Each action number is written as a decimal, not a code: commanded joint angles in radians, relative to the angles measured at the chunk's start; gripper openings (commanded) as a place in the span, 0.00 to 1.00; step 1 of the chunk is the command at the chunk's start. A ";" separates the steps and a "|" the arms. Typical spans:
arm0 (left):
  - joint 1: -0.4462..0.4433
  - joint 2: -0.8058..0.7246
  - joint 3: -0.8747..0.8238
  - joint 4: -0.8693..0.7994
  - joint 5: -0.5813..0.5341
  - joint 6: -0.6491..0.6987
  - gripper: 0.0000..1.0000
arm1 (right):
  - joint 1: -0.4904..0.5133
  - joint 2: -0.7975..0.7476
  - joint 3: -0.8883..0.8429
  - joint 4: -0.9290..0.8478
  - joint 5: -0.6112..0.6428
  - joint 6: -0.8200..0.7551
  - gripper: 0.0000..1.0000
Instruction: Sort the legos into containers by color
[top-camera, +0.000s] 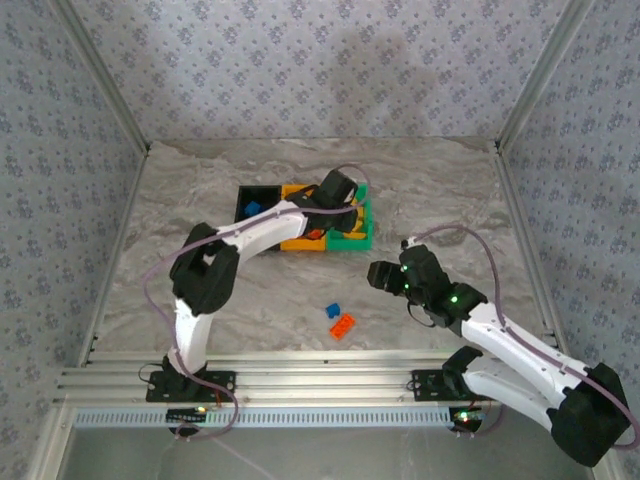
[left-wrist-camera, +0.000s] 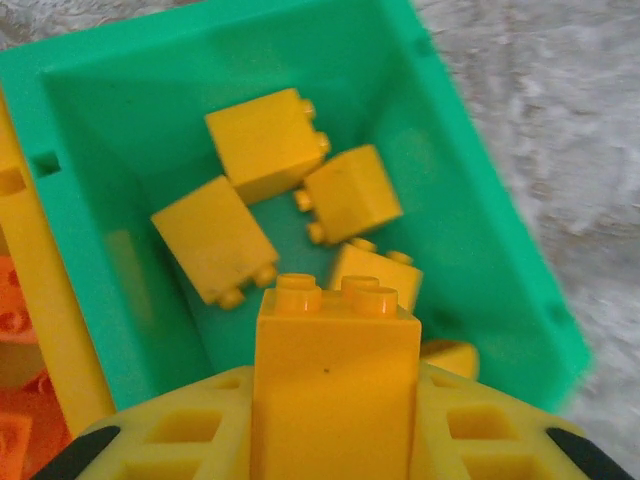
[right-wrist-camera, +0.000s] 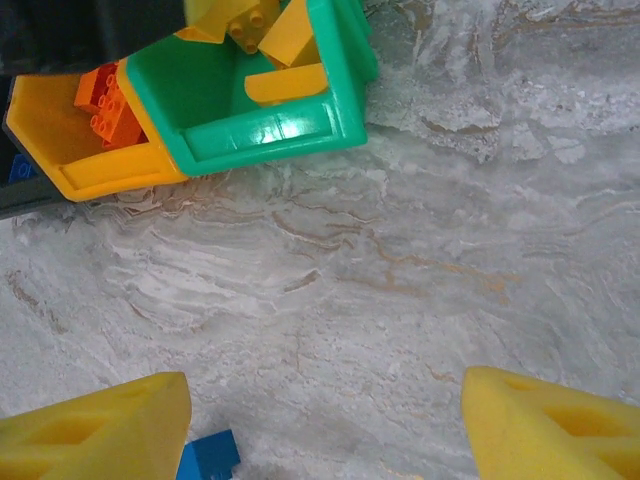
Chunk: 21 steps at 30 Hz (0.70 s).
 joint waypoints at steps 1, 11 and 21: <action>-0.005 0.046 0.128 -0.086 -0.034 -0.022 0.31 | 0.009 -0.039 -0.018 -0.046 0.009 0.017 0.74; -0.013 -0.055 0.172 -0.080 0.036 -0.054 0.80 | 0.092 0.027 0.001 -0.013 -0.061 -0.043 0.76; -0.053 -0.602 -0.448 0.133 0.020 -0.147 0.98 | 0.297 0.338 0.157 0.014 0.009 -0.164 0.77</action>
